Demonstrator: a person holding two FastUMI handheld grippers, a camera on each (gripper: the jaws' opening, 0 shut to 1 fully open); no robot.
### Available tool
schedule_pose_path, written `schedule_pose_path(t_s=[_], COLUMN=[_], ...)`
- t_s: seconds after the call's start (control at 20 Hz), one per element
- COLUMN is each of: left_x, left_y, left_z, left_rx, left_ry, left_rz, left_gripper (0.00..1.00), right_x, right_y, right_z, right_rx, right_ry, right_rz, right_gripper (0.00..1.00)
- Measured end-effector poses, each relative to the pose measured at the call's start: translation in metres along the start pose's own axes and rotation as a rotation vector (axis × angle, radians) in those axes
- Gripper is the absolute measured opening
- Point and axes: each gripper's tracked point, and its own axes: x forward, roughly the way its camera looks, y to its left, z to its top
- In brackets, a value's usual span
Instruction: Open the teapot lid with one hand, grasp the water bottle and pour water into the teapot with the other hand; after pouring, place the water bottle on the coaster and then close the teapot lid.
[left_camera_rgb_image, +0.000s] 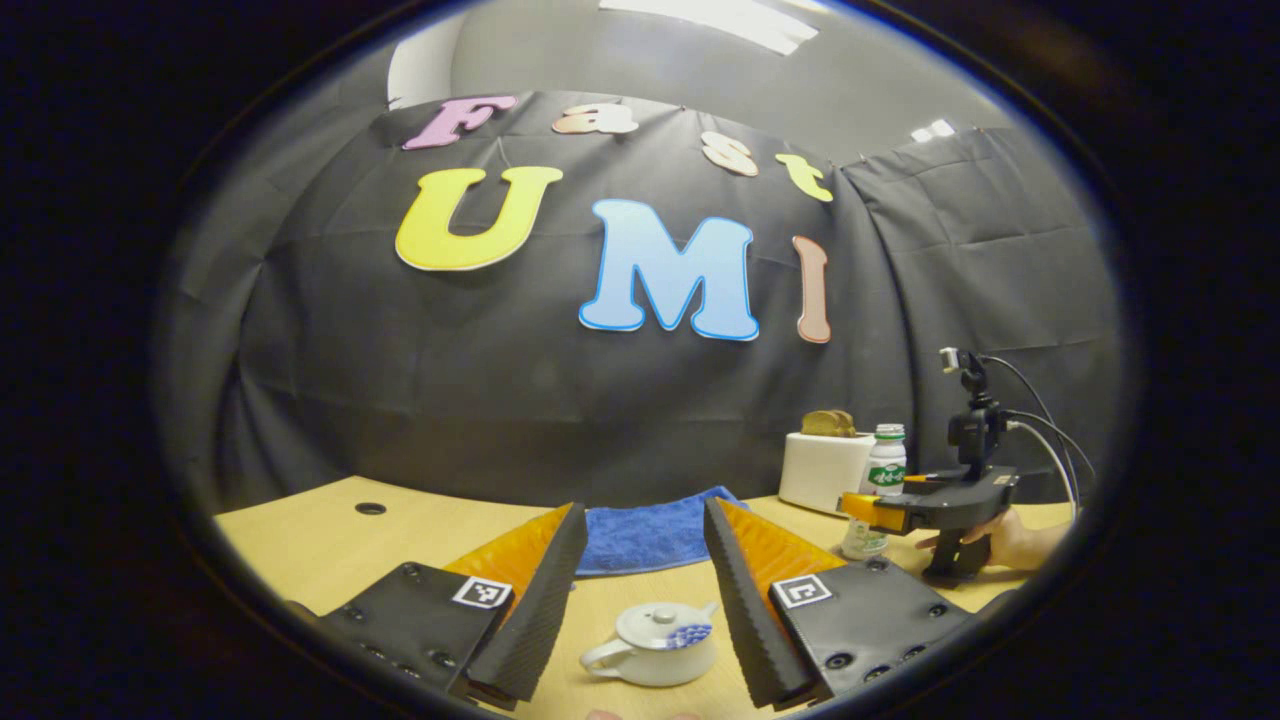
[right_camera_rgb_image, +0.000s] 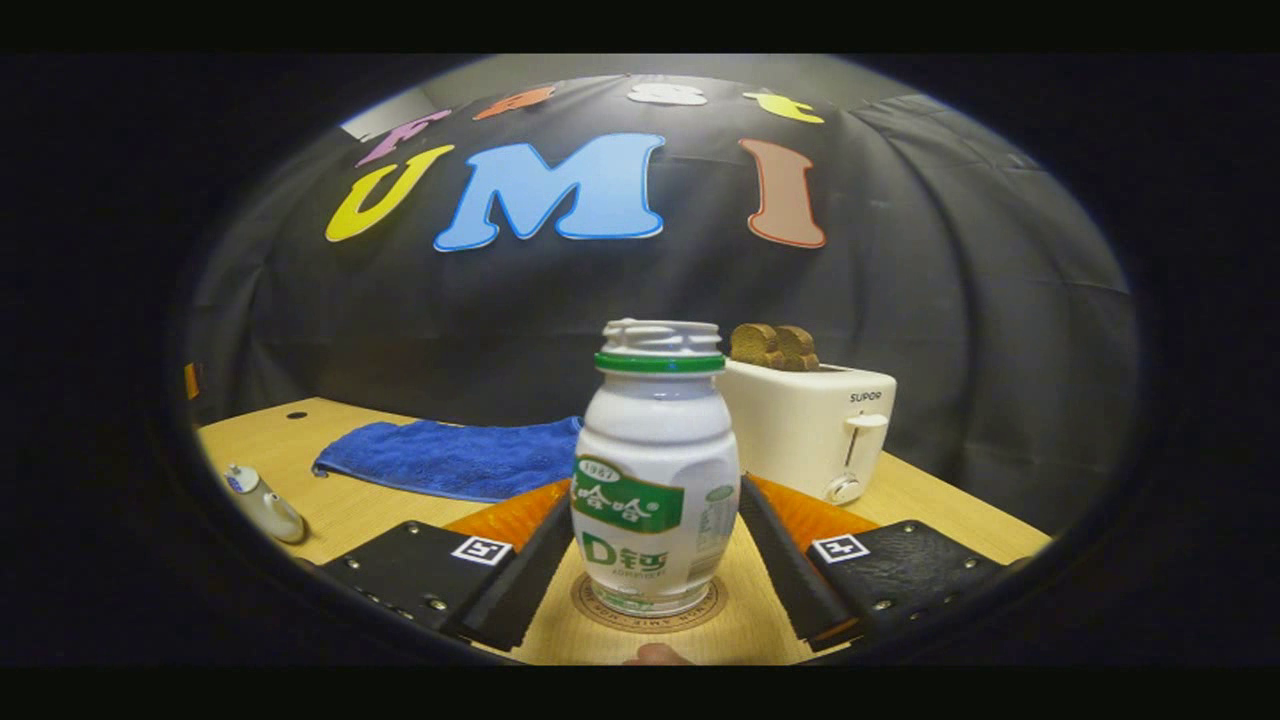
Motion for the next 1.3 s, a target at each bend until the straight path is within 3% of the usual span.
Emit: schedule_pose_path(t_s=[0.05, 0.25, 0.3, 0.4, 0.45, 0.6, 0.7, 0.75, 0.8, 0.9, 1.1, 1.2, 1.25, 1.3], left_x=[0.000, -0.007, -0.009, -0.019, -0.026, -0.052, -0.073, -0.083, -0.091, -0.105, -0.119, -0.126, -0.128, -0.130], left_y=[0.002, 0.010, 0.012, 0.014, 0.009, -0.012, -0.031, -0.038, -0.046, -0.054, -0.068, -0.080, -0.085, -0.083], left_z=[0.002, 0.009, 0.010, 0.011, 0.010, -0.013, -0.035, -0.044, -0.048, -0.054, -0.050, -0.051, -0.052, -0.053], left_rx=[0.001, 0.002, 0.004, 0.002, -0.008, -0.089, -0.120, -0.117, -0.108, -0.072, 0.045, 0.099, 0.085, 0.089], left_ry=[-0.004, -0.034, -0.033, -0.019, -0.005, 0.056, 0.111, 0.128, 0.138, 0.144, 0.119, 0.126, 0.132, 0.131], left_rz=[0.004, 0.047, 0.062, 0.097, 0.099, 0.117, 0.137, 0.147, 0.150, 0.166, 0.203, 0.195, 0.189, 0.190], left_gripper=[0.78, 0.82, 0.92, 0.89, 0.93, 0.89, 0.94, 0.85, 0.93, 0.89, 0.93, 0.84, 0.93, 0.94], right_x=[-0.004, -0.037, -0.052, -0.086, -0.103, -0.155, -0.187, -0.201, -0.211, -0.221, -0.237, -0.241, -0.242, -0.241], right_y=[0.001, -0.002, -0.003, 0.003, 0.009, 0.035, 0.067, 0.079, 0.090, 0.105, 0.123, 0.114, 0.112, 0.112], right_z=[0.000, 0.008, 0.014, 0.025, 0.028, 0.019, 0.002, -0.003, -0.004, -0.013, -0.022, -0.024, -0.025, -0.024], right_rx=[-0.003, -0.026, -0.023, -0.001, 0.015, 0.045, 0.046, 0.051, 0.044, -0.004, 0.018, 0.046, 0.044, 0.045], right_ry=[0.002, -0.026, -0.045, -0.076, -0.085, -0.066, -0.053, -0.066, -0.087, -0.099, -0.091, -0.090, -0.093, -0.095], right_rz=[0.003, -0.033, -0.043, -0.041, -0.033, -0.021, 0.035, 0.048, 0.062, 0.069, 0.102, 0.072, 0.068, 0.069], right_gripper=[0.95, 0.95, 0.95, 0.95, 0.95, 0.95, 0.95, 0.95, 0.95, 0.95, 0.95, 0.95, 0.95, 0.95])
